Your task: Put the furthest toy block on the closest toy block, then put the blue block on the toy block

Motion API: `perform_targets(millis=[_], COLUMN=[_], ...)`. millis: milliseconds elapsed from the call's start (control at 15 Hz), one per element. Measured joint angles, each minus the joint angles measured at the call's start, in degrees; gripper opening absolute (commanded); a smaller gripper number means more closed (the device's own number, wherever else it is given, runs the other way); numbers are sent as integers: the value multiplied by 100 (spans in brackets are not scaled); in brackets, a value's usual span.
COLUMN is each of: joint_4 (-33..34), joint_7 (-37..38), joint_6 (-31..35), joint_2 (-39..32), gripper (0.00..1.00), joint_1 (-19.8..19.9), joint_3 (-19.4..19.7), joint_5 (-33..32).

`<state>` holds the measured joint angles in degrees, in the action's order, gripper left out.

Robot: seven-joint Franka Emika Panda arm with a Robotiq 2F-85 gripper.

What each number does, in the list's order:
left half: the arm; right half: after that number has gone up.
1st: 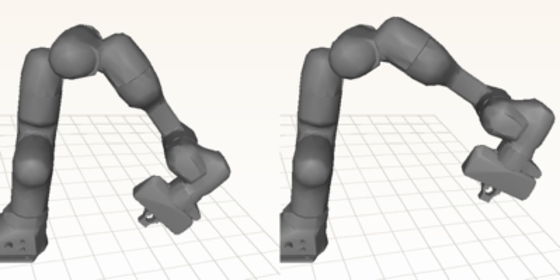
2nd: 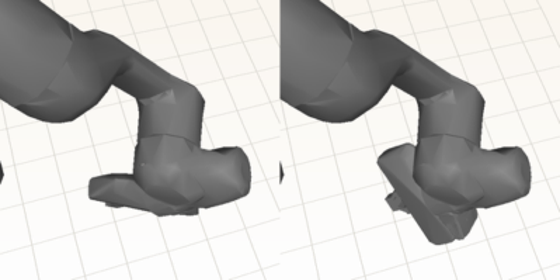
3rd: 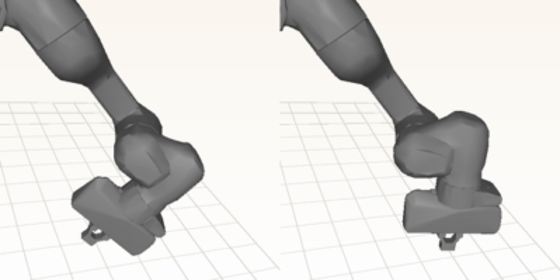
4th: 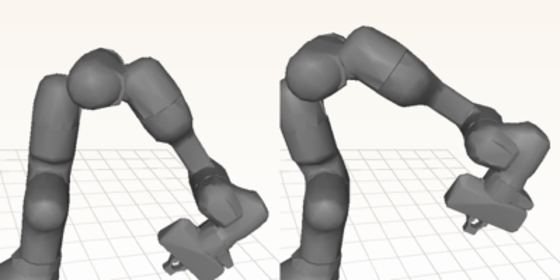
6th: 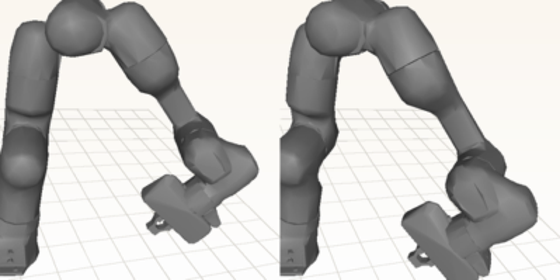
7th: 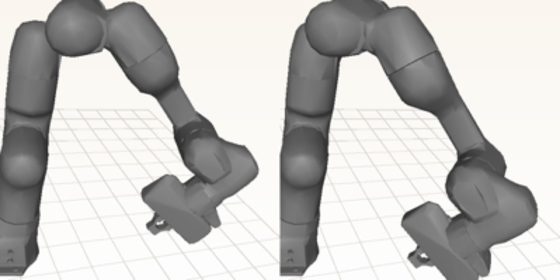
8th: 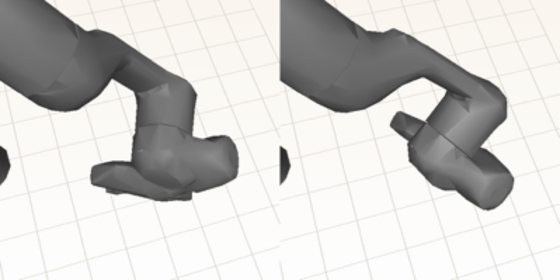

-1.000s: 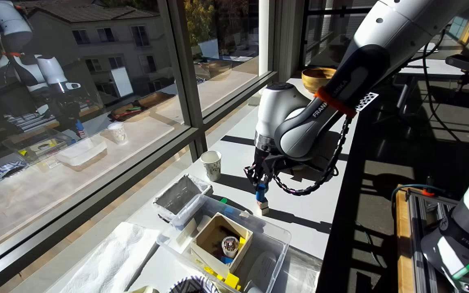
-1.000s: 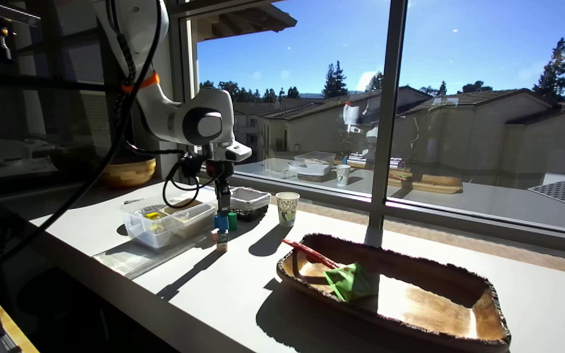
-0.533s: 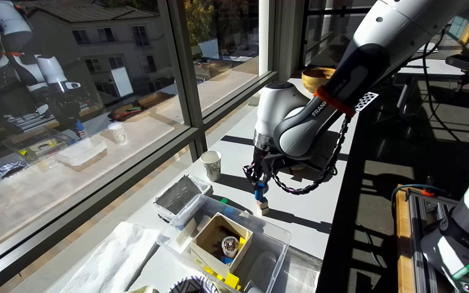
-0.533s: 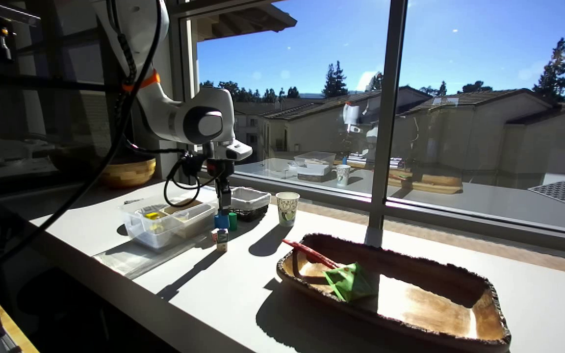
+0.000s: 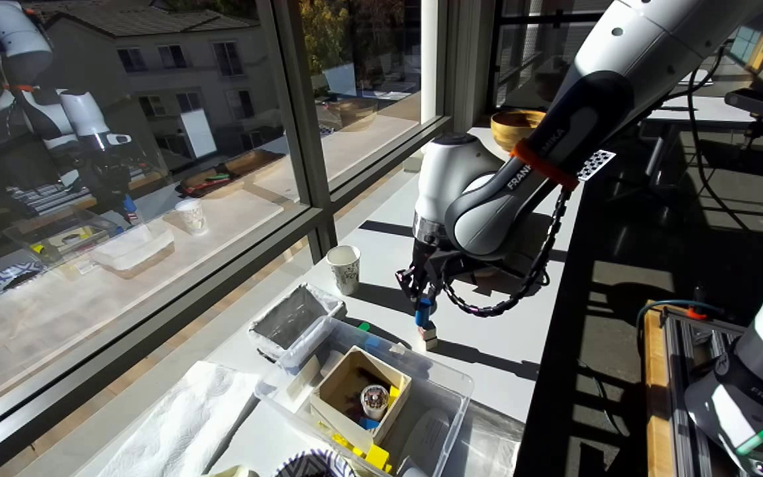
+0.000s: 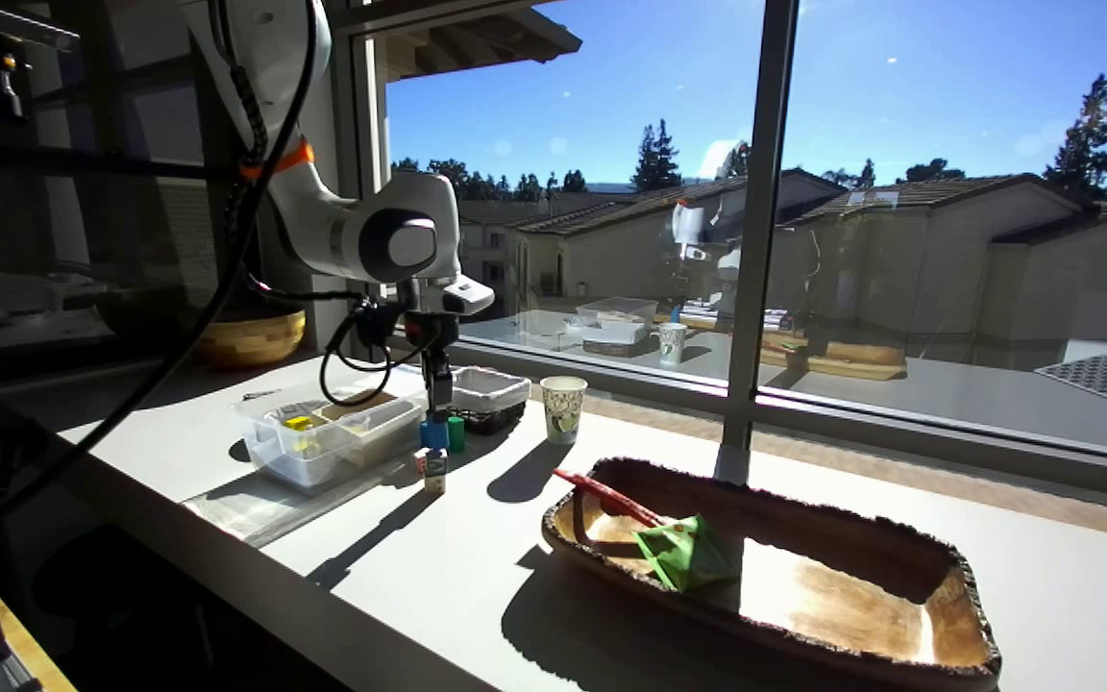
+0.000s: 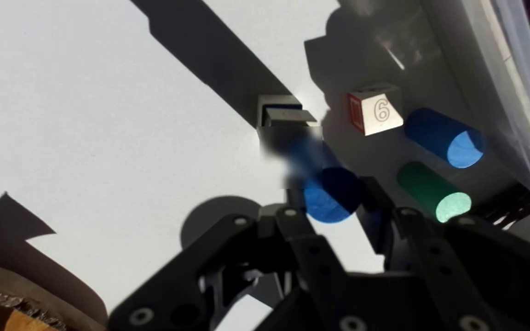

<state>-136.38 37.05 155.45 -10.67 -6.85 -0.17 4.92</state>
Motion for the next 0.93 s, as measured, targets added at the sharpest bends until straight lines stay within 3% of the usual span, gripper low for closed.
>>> perform_targets(millis=[933], joint_4=[-16], joint_7=[3], joint_6=[-71], joint_2=[1], gripper=[9], joint_1=[0], joint_3=[0], joint_5=[0])
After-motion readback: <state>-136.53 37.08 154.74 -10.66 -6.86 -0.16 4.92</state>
